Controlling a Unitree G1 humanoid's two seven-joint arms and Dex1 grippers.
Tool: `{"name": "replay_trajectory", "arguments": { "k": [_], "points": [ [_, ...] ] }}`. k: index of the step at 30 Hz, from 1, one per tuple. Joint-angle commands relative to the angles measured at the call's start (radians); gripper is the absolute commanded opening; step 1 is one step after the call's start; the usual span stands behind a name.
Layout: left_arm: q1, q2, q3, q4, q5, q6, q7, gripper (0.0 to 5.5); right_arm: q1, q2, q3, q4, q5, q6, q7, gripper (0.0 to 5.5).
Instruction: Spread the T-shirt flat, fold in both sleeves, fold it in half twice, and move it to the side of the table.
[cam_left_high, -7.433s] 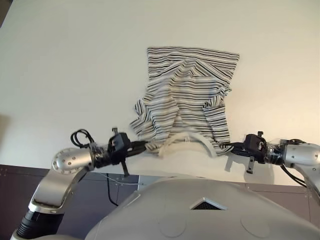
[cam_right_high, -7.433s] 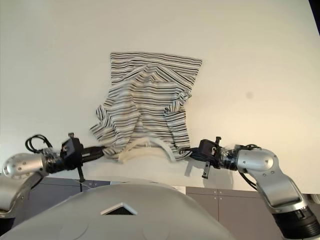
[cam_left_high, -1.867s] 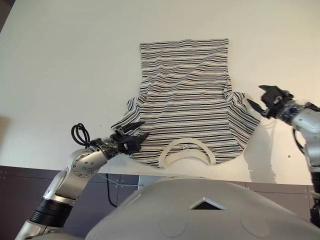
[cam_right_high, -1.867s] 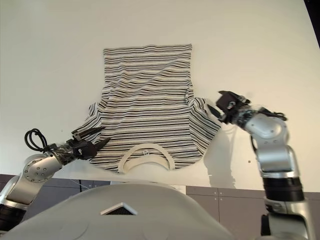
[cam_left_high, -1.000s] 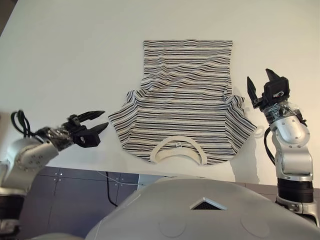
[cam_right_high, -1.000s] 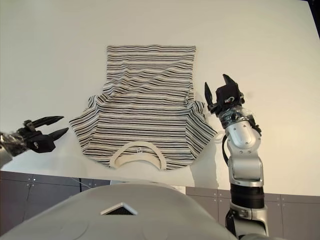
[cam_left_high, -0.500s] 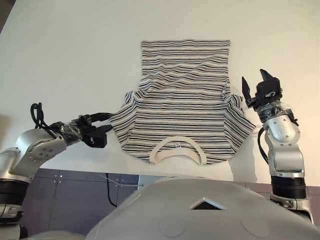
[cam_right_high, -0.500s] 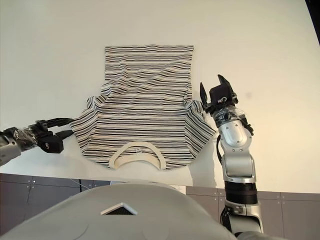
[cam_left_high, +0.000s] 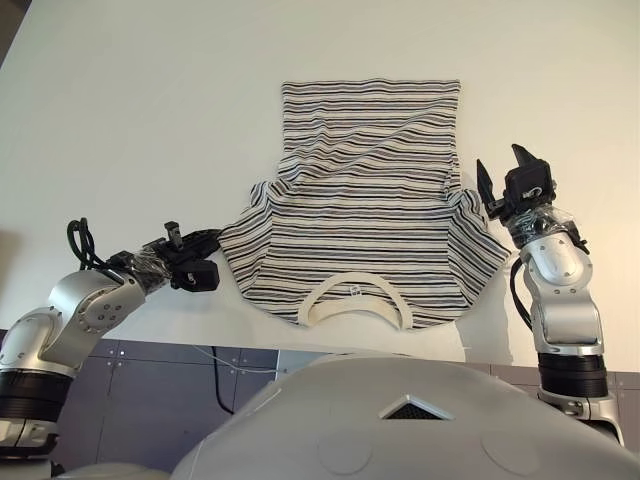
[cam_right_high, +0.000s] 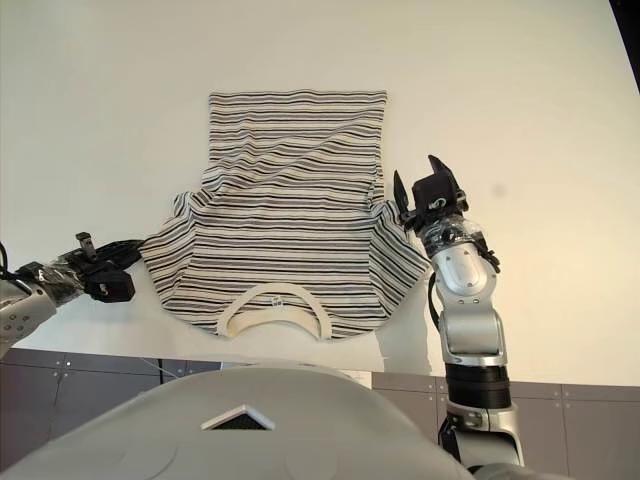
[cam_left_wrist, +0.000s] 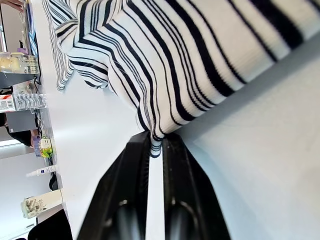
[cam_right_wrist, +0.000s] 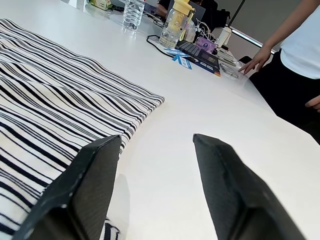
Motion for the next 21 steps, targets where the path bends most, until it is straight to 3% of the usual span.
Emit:
{"name": "replay_trajectory", "arguments": {
  "k": [1, 7, 13, 21],
  "points": [
    [0.056, -0.023, -0.045, -0.012, 0.022, 0.013, -0.018, 0.12, -0.008, 0.001, 0.001, 0.001, -0.006, -0.007, 0.005, 2.65],
    [0.1, -0.041, 0.016, -0.061, 0.009, 0.001, 0.065, 0.12, 0.022, 0.015, 0.004, -0.008, -0.016, -0.009, -0.014, 2.65],
    [0.167, -0.089, 0.162, -0.152, 0.048, -0.015, 0.225, 0.12, 0.049, 0.017, -0.01, -0.01, -0.018, -0.018, -0.021, 2.65],
    [0.292, -0.088, 0.204, -0.131, 0.086, -0.12, 0.264, 0.12, 0.038, 0.002, -0.033, 0.009, -0.015, -0.03, -0.015, 2.65]
  ]
}}
